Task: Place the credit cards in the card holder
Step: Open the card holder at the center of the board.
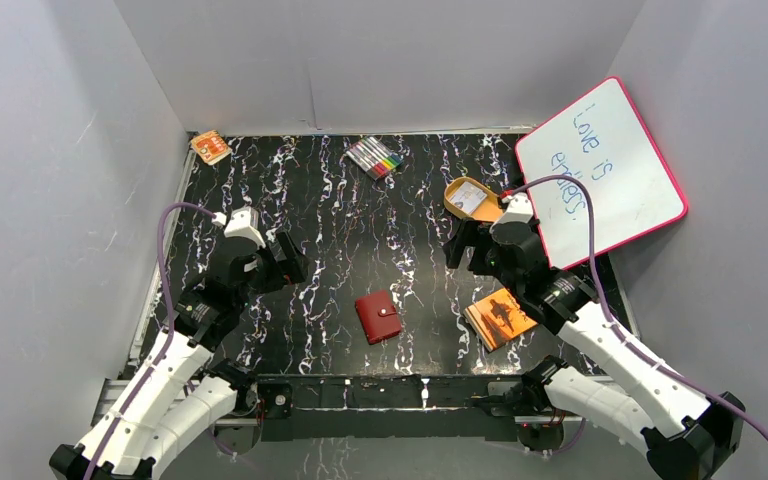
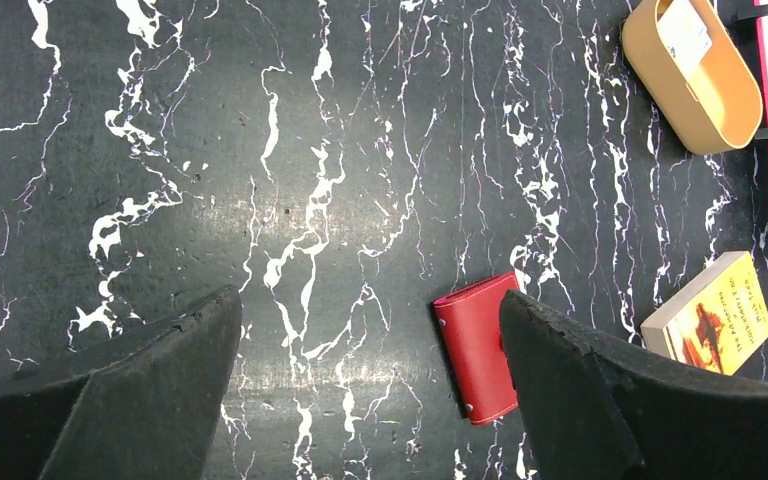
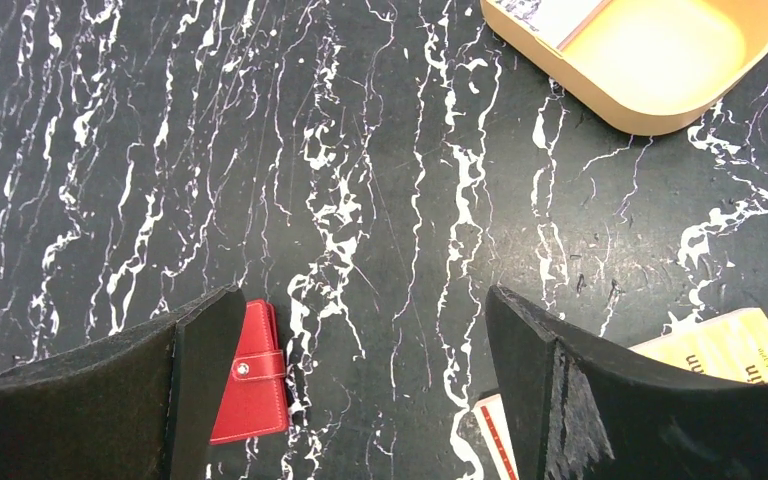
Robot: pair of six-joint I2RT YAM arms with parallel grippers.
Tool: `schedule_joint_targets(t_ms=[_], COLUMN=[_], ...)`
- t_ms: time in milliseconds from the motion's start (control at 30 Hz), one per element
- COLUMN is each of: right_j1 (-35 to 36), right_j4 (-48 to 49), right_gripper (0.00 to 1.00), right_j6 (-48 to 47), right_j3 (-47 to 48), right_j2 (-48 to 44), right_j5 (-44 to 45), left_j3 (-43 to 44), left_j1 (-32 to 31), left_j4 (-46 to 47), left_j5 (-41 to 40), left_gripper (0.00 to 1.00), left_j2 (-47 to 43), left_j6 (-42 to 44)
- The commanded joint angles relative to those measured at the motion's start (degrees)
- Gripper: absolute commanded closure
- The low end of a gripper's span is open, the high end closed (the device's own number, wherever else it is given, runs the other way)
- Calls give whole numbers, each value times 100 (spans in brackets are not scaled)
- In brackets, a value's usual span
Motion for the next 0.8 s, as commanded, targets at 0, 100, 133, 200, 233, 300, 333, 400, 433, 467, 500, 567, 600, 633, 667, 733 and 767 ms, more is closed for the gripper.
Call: schedule_joint_targets(t_ms=[0, 100, 133, 200, 233, 300, 333, 400, 433, 467, 500, 567, 600, 633, 667, 733, 767], right_j1=[-13, -9, -13, -13, -14, -14, -14, -13, -13, -2, 23, 148, 231, 329, 454, 746, 906], right_j4=[303, 321, 326, 366, 403, 401, 334, 104, -50, -174, -247, -263, -221, -170, -129, -97, -91], right_gripper=[1, 2, 1, 1, 1, 1, 1, 1, 2, 1, 1, 1, 1, 2, 2, 3, 3], right_j6=[160, -114, -196, -352, -418, -511, -552, -578, -573, -557, -540, -469, -423, -366, -320, -200, -147], right_j3=[42, 125, 145, 152, 147, 154, 195, 349, 450, 540, 596, 558, 497, 438, 381, 317, 303], right_j2=[-249, -273, -267, -308, -327, -332, -290, -59, 30, 181, 313, 398, 418, 436, 463, 587, 674], right_j5=[82, -338, -470, -719, -832, -1040, -1127, -1332, -1416, -1496, -1538, -1504, -1466, -1414, -1360, -1137, -1014], left_j3=[-25, -36, -40, -45, -55, -56, -72, -125, -164, -195, -223, -294, -309, -325, -332, -347, -358], left_j1=[-19, -19, -19, -19, -19, -19, -19, -19, -19, -19, -19, -19, -19, -19, -20, -19, -22], left_j4=[-2, 5, 8, 5, 5, 21, 35, 75, 104, 154, 182, 218, 219, 220, 226, 227, 223], left_j5=[-93, -40, -42, 44, 147, 301, 356, 370, 376, 409, 429, 472, 540, 633, 743, 963, 1035], left_gripper=[2, 2, 2, 2, 2, 2, 2, 2, 2, 2, 2, 2, 2, 2, 2, 3, 3], left_j2=[-146, -193, -207, -208, -210, -244, -286, -457, -544, -621, -692, -774, -779, -778, -768, -739, -714], left_j6=[90, 106, 111, 202, 270, 358, 387, 399, 397, 395, 355, 218, 146, 82, 8, -156, -259])
